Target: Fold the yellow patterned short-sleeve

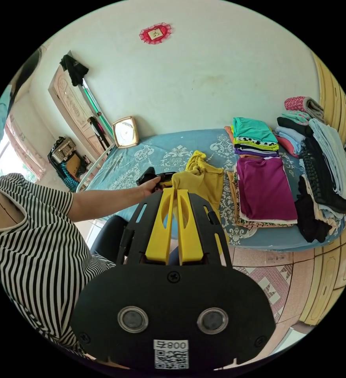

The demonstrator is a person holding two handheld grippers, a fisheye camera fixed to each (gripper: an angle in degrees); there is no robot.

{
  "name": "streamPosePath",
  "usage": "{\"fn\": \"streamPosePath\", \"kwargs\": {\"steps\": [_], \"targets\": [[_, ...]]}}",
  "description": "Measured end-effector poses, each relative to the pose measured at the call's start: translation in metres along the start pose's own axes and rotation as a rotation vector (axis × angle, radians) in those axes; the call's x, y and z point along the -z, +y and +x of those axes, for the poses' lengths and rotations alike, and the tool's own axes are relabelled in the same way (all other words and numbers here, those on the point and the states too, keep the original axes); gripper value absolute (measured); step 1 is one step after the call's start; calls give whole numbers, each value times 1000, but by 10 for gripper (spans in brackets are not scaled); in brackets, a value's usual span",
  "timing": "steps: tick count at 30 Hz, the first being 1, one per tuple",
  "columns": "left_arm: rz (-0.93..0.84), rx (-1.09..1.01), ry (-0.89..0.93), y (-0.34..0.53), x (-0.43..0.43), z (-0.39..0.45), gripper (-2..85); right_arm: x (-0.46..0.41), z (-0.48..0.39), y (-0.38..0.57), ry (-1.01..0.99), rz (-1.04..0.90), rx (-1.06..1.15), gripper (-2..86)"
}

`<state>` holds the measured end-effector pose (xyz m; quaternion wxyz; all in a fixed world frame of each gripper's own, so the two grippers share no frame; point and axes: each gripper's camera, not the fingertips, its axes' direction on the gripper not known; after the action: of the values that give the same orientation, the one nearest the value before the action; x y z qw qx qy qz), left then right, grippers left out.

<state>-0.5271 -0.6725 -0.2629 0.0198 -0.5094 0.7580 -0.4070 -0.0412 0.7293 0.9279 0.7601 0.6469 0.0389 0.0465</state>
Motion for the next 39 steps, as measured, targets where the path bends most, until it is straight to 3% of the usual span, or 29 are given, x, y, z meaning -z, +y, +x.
{"fn": "streamPosePath", "kwargs": {"steps": [10,20,28,33,39], "targets": [[198,-188,251,63,147,87,7,69,4,-6,10,116,55,7],[363,-680,331,201,326,258,5,168,-45,-36,-17,353,301,8],[495,-1119,200,354,444,386,5,240,-88,-49,-46,549,472,8],[628,-1384,19,461,501,448,5,272,-108,-55,-93,661,551,8],[718,-1557,-80,540,551,485,4,294,-127,-67,-148,771,641,9]]}}
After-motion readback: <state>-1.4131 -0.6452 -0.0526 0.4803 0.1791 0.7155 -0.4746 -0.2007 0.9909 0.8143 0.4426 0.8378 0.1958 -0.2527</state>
